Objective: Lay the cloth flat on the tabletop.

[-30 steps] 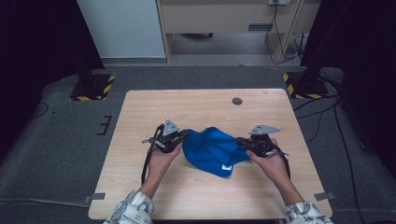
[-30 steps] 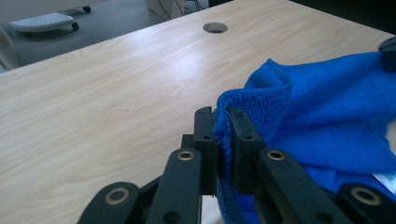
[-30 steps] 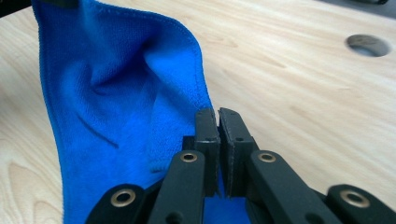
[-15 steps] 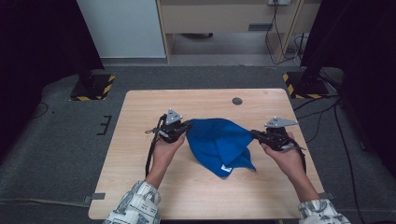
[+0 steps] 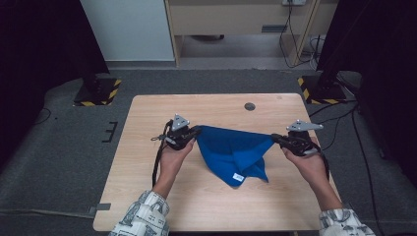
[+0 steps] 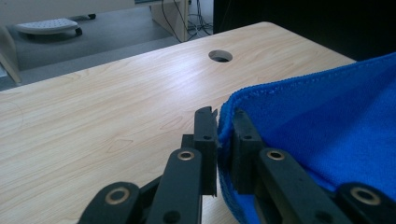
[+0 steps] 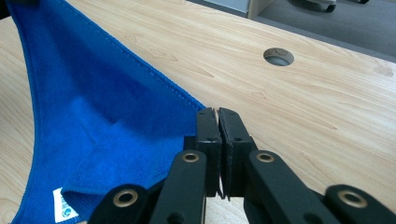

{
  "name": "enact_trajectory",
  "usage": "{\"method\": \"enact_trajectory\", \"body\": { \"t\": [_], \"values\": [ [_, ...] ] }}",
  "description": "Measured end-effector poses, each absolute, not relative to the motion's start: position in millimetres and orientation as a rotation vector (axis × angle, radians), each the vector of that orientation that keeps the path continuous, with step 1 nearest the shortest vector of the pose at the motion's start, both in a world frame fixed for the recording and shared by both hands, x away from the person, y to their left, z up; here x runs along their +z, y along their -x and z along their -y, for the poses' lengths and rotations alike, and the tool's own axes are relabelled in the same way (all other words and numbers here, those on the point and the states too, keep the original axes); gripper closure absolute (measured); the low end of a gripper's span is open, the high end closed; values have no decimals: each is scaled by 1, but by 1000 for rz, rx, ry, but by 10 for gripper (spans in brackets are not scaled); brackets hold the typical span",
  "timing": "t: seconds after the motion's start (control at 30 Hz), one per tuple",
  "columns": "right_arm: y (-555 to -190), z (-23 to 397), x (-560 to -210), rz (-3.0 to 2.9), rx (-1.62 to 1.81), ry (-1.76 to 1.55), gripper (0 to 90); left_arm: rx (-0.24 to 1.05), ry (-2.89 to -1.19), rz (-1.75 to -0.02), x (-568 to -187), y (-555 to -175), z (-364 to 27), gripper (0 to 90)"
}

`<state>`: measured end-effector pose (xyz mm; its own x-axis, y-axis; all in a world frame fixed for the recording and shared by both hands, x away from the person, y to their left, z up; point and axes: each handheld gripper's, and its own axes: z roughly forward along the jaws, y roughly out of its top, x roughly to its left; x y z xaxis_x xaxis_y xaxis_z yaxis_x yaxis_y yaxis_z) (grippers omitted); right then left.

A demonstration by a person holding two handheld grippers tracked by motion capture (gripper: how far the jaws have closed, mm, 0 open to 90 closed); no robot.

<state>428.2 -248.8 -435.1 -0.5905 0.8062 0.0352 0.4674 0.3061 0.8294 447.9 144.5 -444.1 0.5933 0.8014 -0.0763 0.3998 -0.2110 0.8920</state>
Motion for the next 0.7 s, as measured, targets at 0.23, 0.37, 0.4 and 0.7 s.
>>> {"method": "enact_trajectory", "body": {
  "t": [0.23,0.37,0.4,0.7],
  "values": [
    [-426,251,-426,-2180,1194,-1126,880,504,-1807,-951,-438,-443,-145,857],
    [-421,252,-416,-2162,1222,-1105,879,503,-1807,-941,-434,-440,-146,860],
    [-420,253,-414,-2160,1227,-1098,879,501,-1803,-940,-433,-439,-147,861],
    [-414,255,-396,-2135,1248,-1065,879,513,-1806,-899,-418,-431,-147,863]
  ]
}}
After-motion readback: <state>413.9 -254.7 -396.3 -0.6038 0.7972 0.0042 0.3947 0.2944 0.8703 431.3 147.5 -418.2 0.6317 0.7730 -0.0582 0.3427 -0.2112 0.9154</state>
